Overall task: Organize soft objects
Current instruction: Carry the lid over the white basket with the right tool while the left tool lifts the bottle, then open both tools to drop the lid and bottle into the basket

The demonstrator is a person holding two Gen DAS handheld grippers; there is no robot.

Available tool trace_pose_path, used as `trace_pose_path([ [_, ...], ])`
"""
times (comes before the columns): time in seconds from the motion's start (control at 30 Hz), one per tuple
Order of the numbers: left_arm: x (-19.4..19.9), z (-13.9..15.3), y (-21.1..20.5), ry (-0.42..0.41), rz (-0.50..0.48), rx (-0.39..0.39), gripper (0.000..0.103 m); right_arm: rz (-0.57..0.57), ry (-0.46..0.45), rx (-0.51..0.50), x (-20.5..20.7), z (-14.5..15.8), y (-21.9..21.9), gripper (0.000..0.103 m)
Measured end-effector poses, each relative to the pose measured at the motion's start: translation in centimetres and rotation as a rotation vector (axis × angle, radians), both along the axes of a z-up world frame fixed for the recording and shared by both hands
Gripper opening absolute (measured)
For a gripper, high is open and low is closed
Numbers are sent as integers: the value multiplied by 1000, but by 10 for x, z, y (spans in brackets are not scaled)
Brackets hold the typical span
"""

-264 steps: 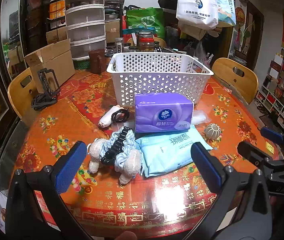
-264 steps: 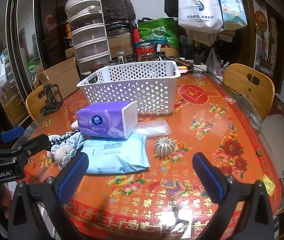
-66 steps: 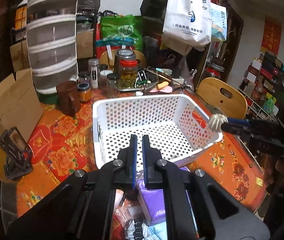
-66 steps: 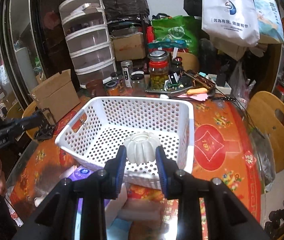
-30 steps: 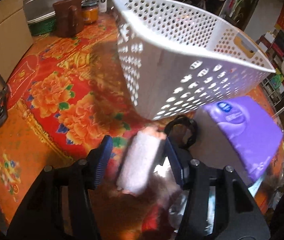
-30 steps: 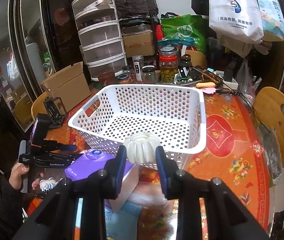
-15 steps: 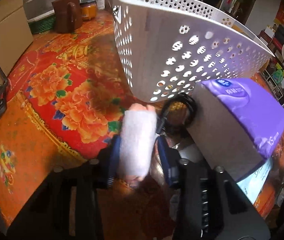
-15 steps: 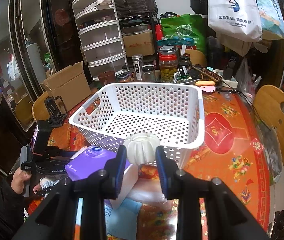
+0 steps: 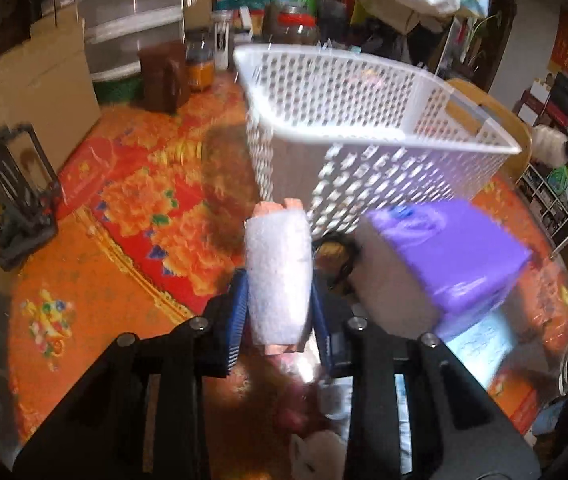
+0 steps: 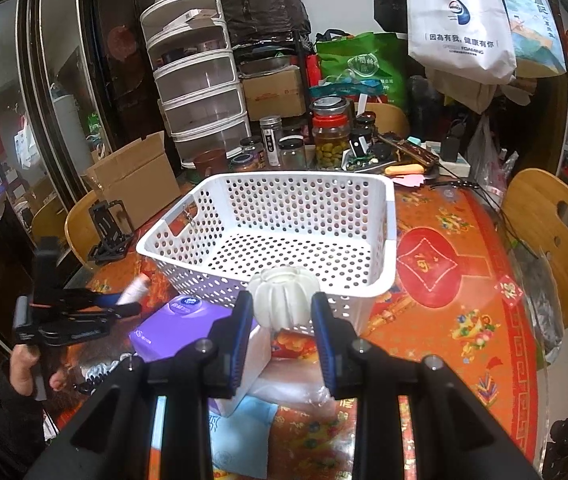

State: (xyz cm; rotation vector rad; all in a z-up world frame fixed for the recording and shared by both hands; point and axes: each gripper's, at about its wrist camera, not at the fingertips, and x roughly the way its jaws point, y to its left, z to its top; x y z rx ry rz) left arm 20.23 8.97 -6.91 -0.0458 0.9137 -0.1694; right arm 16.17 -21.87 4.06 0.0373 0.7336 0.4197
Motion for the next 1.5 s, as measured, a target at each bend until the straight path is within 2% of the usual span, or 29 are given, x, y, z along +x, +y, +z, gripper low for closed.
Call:
trace_pose_path([
  [0.3,-16,89,-27,-141,-28,6,28,-31,-26,-14,15,14,2,29],
  [0.43,2,120,-44,-157,-41,-5,28,-41,-38,-34,32,19,8,29],
  [0.53,26,132,-62,-148,-48,20,28,-52,-24,-52,53,18,14,29],
  [0.63,60,136,-78,-104,-42,13,28,-61,6,-74,77,12,20,29],
  [0.83,123,115,-95,-1,-12,14,28,-63,66,-131,117,-10,36,29],
  [0.97,148,99,-102,44,11,29,28,-71,101,-137,135,-25,42,29],
  [1.2,162,80,-106,75,15,25,29,-57,124,-119,145,-37,48,29],
  [1.23,162,77,-104,78,13,22,33,-58,116,-110,143,-36,47,29],
  [1.3,158,75,-101,72,13,12,52,-49,97,-89,139,-31,44,38],
  [1.33,156,76,-100,62,13,-3,68,-48,87,-82,137,-28,42,47],
  [1.37,154,77,-96,51,14,-25,77,-49,73,-80,134,-24,40,53],
  [1.47,141,88,-83,-10,43,-70,90,-44,25,-84,122,-11,35,63],
  [1.5,136,92,-78,-36,58,-72,91,-48,12,-86,118,-7,33,66],
])
